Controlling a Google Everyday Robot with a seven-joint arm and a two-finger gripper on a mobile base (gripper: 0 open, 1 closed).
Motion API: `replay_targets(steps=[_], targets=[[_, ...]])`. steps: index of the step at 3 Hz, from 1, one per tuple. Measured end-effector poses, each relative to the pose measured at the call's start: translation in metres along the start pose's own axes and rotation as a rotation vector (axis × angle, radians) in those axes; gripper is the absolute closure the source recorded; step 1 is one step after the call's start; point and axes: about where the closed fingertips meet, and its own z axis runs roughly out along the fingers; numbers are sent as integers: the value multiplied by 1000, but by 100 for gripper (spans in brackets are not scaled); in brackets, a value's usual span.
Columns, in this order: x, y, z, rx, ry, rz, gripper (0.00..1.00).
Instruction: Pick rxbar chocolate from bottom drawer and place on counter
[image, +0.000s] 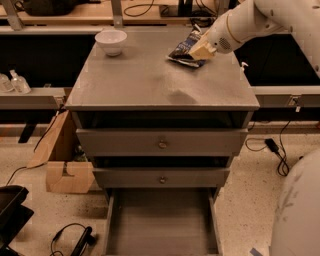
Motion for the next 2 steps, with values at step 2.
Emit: replay_targets(steps=[2], targets=[[0, 3, 6, -10, 1, 0, 7]])
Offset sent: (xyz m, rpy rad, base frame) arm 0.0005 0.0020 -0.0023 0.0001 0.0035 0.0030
